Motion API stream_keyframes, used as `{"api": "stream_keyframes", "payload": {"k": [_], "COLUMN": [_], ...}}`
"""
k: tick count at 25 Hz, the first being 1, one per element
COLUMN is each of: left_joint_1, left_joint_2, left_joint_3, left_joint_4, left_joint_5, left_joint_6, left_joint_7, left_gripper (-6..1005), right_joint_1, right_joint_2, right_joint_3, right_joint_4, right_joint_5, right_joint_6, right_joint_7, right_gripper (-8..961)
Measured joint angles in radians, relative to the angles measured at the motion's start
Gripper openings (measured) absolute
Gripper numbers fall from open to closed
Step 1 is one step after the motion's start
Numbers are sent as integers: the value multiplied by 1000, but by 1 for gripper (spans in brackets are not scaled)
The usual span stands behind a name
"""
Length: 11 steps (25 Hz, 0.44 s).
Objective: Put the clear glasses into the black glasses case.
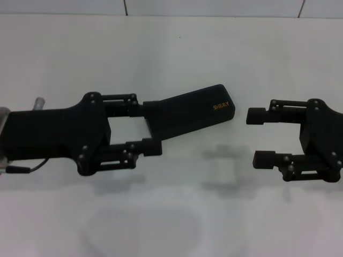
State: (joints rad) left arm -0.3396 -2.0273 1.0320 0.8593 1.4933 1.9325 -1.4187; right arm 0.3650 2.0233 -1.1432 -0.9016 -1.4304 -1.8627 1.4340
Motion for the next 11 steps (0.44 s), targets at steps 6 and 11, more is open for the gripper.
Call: {"api": "stream_keyframes", "payload": {"k": [6, 11], "left_joint_1": [6, 12], "left_joint_2": [7, 11], "left_joint_3": [-3, -4], "left_joint_4": [-33, -57], "left_joint_5": [2, 6], "left_joint_6": [34, 48], "left_joint_7": [50, 116], "left_gripper": [605, 605], "right_joint_1": [6, 5], "right_joint_2": [0, 0], "right_joint_3": [-20, -21], "right_joint_4": [26, 39], "right_joint_5": [21, 22], "right_joint_6": [-1, -1], "right_joint_7": [-16, -17], "right_gripper": [700, 701]}}
